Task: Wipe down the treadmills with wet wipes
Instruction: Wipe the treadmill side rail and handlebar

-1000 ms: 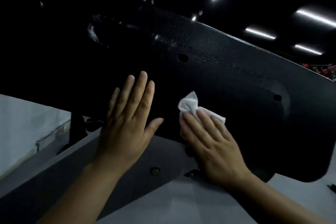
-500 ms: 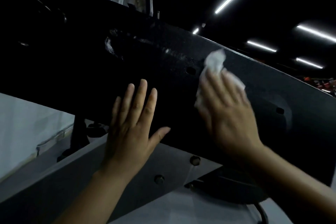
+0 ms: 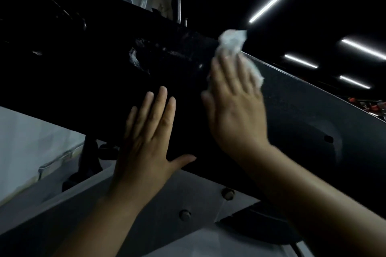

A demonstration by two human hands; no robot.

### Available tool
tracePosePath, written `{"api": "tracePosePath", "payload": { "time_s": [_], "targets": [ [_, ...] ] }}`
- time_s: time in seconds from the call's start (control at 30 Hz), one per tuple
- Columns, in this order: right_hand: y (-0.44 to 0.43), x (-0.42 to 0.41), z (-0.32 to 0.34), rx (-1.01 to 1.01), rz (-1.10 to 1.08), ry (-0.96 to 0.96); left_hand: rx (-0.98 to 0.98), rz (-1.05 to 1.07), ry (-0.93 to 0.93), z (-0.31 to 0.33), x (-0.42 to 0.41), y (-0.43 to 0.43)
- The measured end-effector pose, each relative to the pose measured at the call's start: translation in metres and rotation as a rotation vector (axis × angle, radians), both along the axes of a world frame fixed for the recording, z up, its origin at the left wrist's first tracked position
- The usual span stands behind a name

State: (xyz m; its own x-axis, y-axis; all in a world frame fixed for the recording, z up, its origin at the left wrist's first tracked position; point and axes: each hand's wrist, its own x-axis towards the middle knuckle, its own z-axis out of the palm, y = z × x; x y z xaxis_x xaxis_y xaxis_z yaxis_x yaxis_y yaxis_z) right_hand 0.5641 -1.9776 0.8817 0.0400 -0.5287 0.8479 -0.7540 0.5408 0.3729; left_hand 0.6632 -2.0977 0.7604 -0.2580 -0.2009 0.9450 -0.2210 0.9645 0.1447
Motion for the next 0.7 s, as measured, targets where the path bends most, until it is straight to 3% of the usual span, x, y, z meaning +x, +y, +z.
{"api": "tracePosePath", "payload": {
  "time_s": [0.13,0.2,0.33,0.47,0.53,0.67,0.7],
  "targets": [
    [0.027,-0.011,-0.035,0.404,0.001,0.251,0.019,-0.032,0.004,0.004,0.007,-0.010],
    [0.036,-0.021,-0.016,0.334,-0.013,0.225,0.013,-0.026,-0.020,0.005,0.009,-0.012],
    [-0.009,0.007,0.008,-0.017,-0.034,-0.012,-0.003,-0.019,-0.039,0.006,0.010,-0.013],
    [0.002,0.006,-0.037,0.332,0.012,0.213,-0.019,-0.024,-0.038,0.005,0.016,-0.021],
    [0.022,-0.009,-0.028,0.397,0.005,0.268,-0.002,-0.026,-0.042,0.006,0.019,-0.025],
    [-0.012,0.006,0.021,-0.004,-0.015,-0.023,0.023,-0.006,-0.070,0.005,0.022,-0.026],
    [-0.028,0.017,0.021,-0.028,-0.020,-0.043,0.025,-0.007,-0.068,0.004,0.022,-0.027]
  ]
}}
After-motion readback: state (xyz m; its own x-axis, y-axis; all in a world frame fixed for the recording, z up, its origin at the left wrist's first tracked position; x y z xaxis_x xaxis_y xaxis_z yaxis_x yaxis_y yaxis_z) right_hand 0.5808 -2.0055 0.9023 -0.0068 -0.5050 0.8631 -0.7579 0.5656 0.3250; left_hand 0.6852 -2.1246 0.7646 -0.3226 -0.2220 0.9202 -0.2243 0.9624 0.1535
